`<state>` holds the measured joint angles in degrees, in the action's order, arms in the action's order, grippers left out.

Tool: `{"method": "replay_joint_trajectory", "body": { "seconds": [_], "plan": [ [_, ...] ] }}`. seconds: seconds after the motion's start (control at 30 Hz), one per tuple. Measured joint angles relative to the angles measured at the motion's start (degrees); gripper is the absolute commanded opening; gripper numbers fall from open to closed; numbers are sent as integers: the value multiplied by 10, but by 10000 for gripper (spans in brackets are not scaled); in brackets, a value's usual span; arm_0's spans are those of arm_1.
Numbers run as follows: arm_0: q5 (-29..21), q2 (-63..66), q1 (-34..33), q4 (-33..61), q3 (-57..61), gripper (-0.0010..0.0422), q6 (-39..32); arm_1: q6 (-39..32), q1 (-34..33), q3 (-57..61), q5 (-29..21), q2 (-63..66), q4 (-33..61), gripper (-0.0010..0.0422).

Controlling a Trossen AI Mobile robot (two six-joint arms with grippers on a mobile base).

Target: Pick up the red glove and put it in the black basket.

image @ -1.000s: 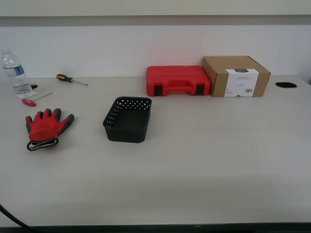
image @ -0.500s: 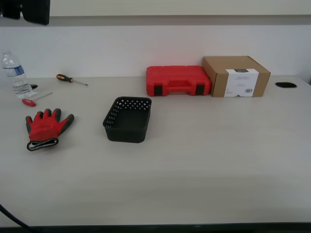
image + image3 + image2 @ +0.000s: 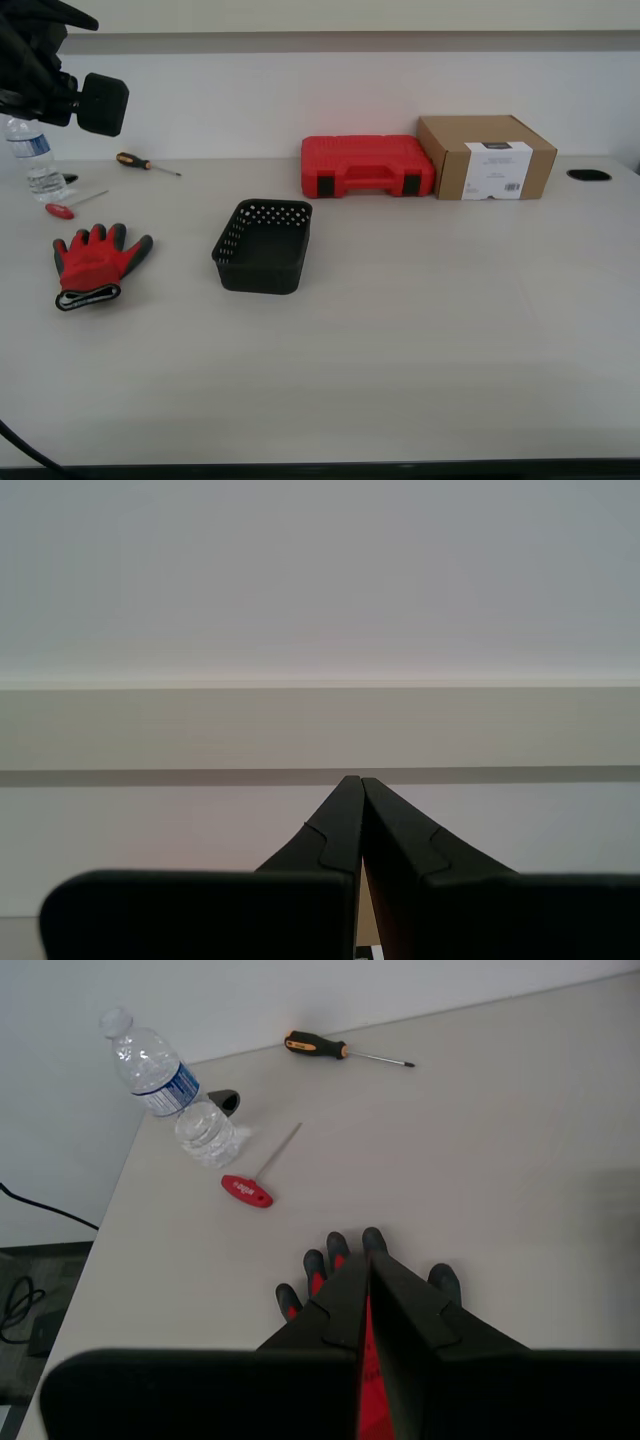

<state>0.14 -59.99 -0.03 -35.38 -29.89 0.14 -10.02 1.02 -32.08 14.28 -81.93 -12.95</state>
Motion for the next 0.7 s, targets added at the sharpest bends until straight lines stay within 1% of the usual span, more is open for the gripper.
{"method": "replay_joint_trajectory", "body": {
  "seconds": [0.27, 0.57, 0.63, 0.7],
  "plan": [
    [0, 0, 0, 0, 0, 0, 0, 2, 0, -7, 0, 31, 10, 0],
    [0, 0, 0, 0, 0, 0, 0, -2, 3, -8, 3, 34, 10, 0],
    [0, 0, 0, 0, 0, 0, 0, -7, 5, -7, 19, 33, 11, 0],
    [0, 0, 0, 0, 0, 0, 0, -22, 8, -6, 47, 23, 15, 0]
  ]
}}
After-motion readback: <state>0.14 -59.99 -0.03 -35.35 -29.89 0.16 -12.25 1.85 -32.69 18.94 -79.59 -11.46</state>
